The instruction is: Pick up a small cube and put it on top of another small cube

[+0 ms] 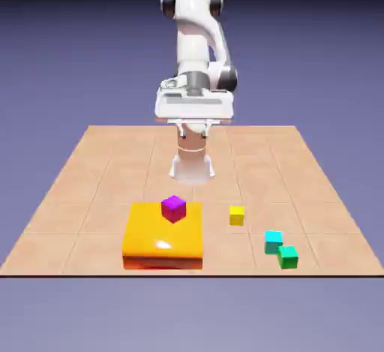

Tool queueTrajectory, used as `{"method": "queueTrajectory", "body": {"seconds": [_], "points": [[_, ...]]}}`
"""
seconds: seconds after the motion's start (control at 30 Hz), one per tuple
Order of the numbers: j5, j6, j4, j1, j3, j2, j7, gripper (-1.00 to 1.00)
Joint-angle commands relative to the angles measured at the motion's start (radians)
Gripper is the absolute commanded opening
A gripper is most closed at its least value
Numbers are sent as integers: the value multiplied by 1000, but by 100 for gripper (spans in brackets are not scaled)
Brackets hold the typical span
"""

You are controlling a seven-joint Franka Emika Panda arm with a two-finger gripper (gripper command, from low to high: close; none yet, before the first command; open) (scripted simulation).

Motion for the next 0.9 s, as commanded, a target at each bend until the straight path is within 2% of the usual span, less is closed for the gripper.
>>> {"method": "queueTrajectory", "body": {"seconds": [0.0,0.63,0.87], "points": [[-3,-7,-5,20,1,26,-44,0],[-60,-146,-99,408,12,516,-869,0],[-120,31,-58,440,-36,734,-822,0]]}}
